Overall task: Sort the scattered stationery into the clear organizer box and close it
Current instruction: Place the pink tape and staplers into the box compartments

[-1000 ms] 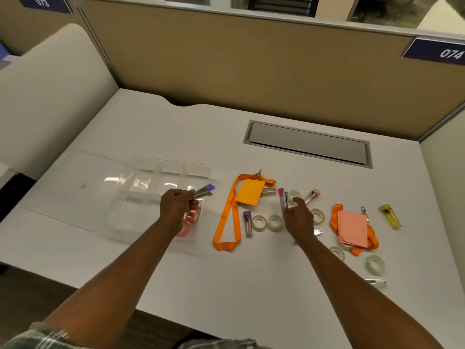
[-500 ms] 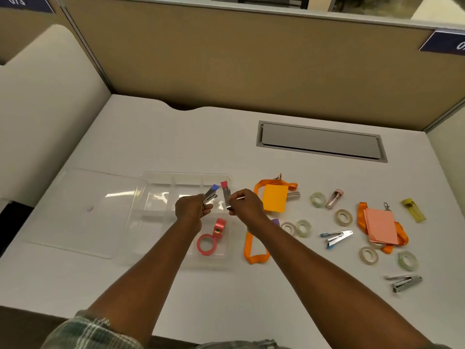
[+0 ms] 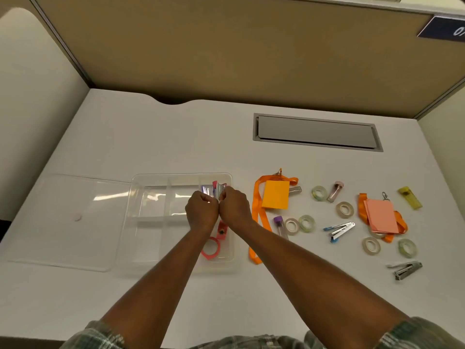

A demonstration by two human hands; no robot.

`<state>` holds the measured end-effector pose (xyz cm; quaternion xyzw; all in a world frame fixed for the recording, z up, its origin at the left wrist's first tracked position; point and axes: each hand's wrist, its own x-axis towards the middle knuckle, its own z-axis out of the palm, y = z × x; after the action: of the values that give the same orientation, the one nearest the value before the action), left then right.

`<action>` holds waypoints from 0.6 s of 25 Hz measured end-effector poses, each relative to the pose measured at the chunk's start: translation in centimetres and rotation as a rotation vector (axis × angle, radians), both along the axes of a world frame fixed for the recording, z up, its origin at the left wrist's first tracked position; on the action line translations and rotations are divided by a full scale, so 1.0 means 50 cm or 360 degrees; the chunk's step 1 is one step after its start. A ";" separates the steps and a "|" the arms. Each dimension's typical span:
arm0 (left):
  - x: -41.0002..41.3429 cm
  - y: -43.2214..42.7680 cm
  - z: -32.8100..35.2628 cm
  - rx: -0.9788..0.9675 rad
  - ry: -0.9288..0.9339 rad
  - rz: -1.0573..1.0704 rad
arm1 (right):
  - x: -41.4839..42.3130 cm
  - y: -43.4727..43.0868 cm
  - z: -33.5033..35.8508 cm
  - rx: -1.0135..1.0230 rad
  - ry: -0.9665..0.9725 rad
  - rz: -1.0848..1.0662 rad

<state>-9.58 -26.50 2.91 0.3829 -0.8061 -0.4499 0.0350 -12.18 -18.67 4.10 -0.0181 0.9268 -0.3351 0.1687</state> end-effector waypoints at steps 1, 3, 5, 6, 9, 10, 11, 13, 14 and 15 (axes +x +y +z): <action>-0.001 0.004 0.002 -0.0017 0.0022 -0.0021 | 0.001 0.009 0.003 0.0013 0.0023 0.0015; -0.003 0.014 0.008 -0.0055 0.0070 -0.0043 | 0.002 0.033 0.010 0.0029 0.0075 0.0039; -0.006 0.026 0.013 -0.0099 0.0099 -0.0067 | 0.005 0.069 0.014 0.0046 0.0149 0.0046; -0.008 0.035 0.016 -0.0111 0.0118 -0.0085 | 0.005 0.094 0.015 0.0050 0.0197 0.0005; -0.010 0.071 0.020 -0.0085 0.0195 -0.0128 | -0.006 0.176 0.000 0.0120 0.0232 -0.0365; -0.009 0.087 0.022 -0.0059 0.0221 -0.0149 | -0.014 0.206 -0.009 0.0154 0.0146 -0.0491; -0.007 0.105 0.024 -0.0047 0.0246 -0.0183 | -0.023 0.237 -0.017 0.0141 0.0021 -0.0591; 0.000 0.137 0.023 -0.0059 0.0294 -0.0259 | -0.039 0.284 -0.033 0.0008 -0.0214 -0.0672; 0.004 0.153 0.021 -0.0069 0.0311 -0.0291 | -0.043 0.302 -0.038 -0.0055 -0.0281 -0.0653; 0.007 0.165 0.018 -0.0090 0.0317 -0.0319 | -0.047 0.313 -0.042 -0.0098 -0.0325 -0.0610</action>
<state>-9.24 -18.25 3.81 0.2526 -0.8453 -0.4639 0.0805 -14.53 -3.02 2.01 0.1874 0.8807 -0.3893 0.1944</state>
